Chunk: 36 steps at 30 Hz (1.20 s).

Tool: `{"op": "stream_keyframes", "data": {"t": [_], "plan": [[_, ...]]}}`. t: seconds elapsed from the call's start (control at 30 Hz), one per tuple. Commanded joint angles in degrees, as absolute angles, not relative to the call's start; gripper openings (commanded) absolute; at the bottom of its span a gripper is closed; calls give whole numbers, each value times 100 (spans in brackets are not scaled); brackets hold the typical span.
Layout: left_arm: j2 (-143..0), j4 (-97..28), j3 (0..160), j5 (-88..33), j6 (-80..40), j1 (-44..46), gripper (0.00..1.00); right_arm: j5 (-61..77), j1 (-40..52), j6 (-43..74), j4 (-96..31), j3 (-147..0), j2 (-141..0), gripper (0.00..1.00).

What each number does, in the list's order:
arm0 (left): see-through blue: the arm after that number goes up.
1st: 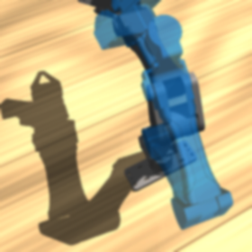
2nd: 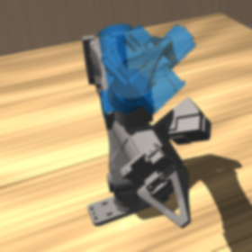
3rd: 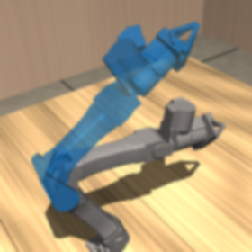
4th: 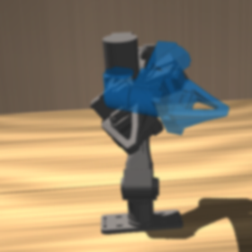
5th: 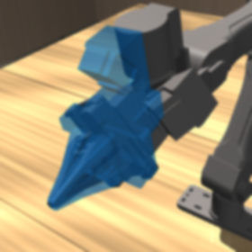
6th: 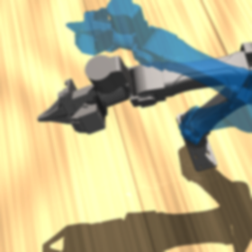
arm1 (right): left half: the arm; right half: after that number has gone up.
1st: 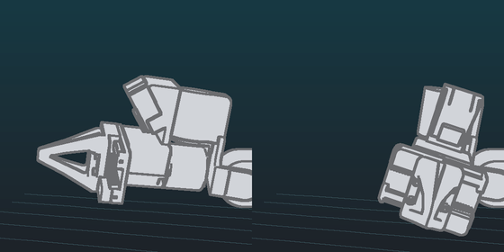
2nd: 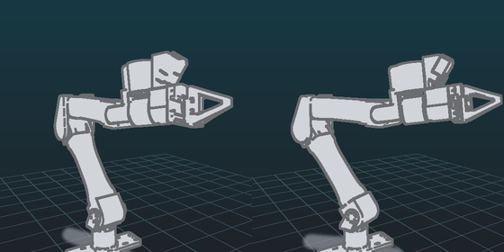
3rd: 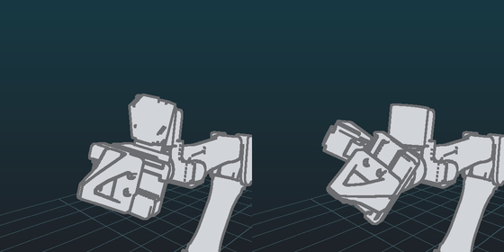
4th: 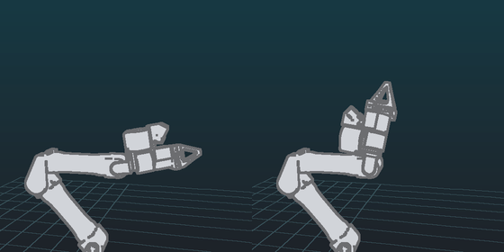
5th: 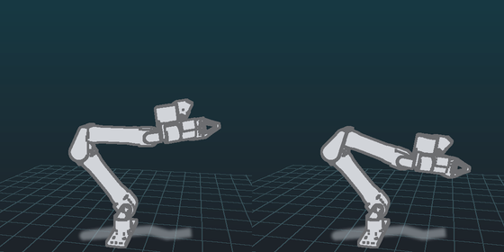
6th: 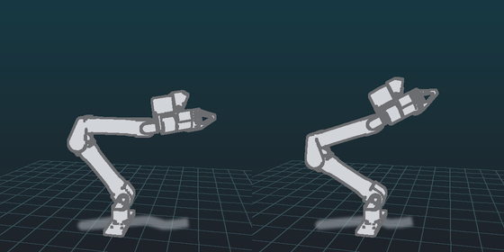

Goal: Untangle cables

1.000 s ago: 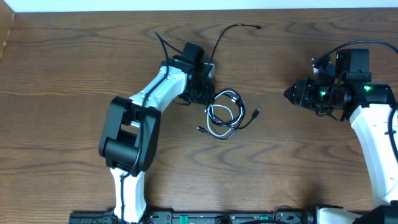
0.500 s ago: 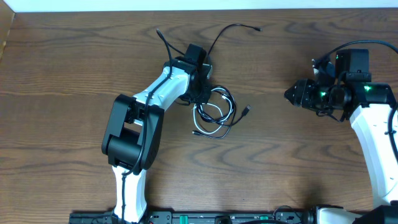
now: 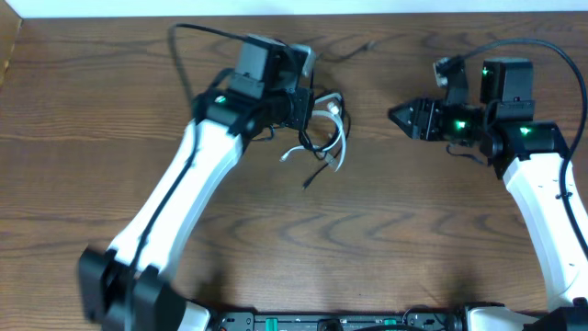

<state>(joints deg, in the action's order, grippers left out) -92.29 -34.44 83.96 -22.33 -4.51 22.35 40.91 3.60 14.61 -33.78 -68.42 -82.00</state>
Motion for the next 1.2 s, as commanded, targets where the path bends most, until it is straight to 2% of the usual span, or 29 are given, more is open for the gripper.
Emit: {"op": "stream_keyframes", "data": {"t": [0.0, 0.13, 0.47, 0.73, 1.0, 1.1, 1.13, 1.17], "plan": [[-9041, -3413, 8425, -2873, -528, 2241, 7, 5103, 410, 1806, -3133, -6855, -8169, 54], [-8978, -3249, 8425, -3411, -751, 2241, 7, 5094, 567, 1841, -3015, -6855, -8169, 54], [-8980, -2989, 8425, -3391, -1525, 2182, 8, 3990, 1144, 2049, -3212, -6855, -8193, 51], [-8980, -3011, 8425, -3457, -1835, 2182, 7, 3280, 1555, 2049, -3188, -6855, -8565, 45], [-8980, -3103, 8425, -3863, -1855, 2182, 7, 3026, 1791, 1557, -2497, -6855, -9148, 46], [-8980, -3251, 8425, -3861, -1879, 2182, 7, 2777, 1931, 1605, -2309, -6855, -9295, 37], [-8980, -3284, 8425, -3859, -1876, 2182, 7, 2296, 1988, 1846, -2366, -6855, -9325, 27], [-8980, -3286, 8425, -3857, -1874, 2182, 7, 1920, 2010, 2053, -2456, -6855, -9334, 23]]}}
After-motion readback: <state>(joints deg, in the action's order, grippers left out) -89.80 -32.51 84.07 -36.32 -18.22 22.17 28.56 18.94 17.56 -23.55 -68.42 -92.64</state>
